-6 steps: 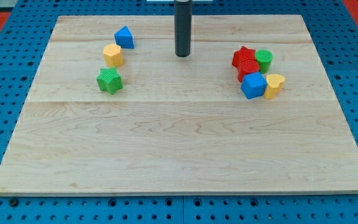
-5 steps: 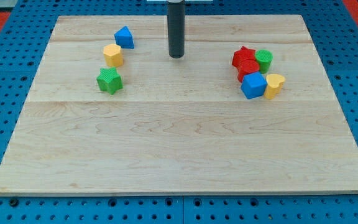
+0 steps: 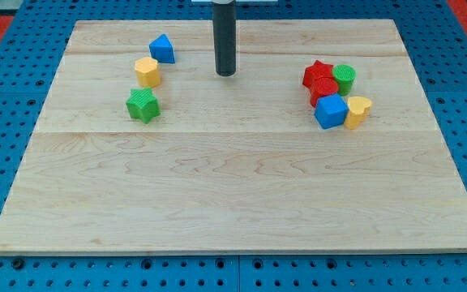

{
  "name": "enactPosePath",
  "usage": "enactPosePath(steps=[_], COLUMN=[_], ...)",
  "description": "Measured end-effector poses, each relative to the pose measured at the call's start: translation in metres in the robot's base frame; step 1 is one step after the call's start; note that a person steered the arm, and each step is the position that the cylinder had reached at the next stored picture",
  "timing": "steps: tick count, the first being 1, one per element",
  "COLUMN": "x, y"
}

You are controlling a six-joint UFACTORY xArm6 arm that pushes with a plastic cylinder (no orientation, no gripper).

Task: Place the green star to the left of the yellow hexagon

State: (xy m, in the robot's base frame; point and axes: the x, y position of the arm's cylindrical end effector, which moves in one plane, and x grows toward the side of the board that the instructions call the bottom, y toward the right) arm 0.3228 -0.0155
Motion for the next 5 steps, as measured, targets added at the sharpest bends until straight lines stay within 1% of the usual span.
enactPosePath(steps=[1,2,3,4,5], x=[0.025,0.086,0.118,0.061,0.033], y=[-0.017,-0.029,-0.103,-0.120,-0.135])
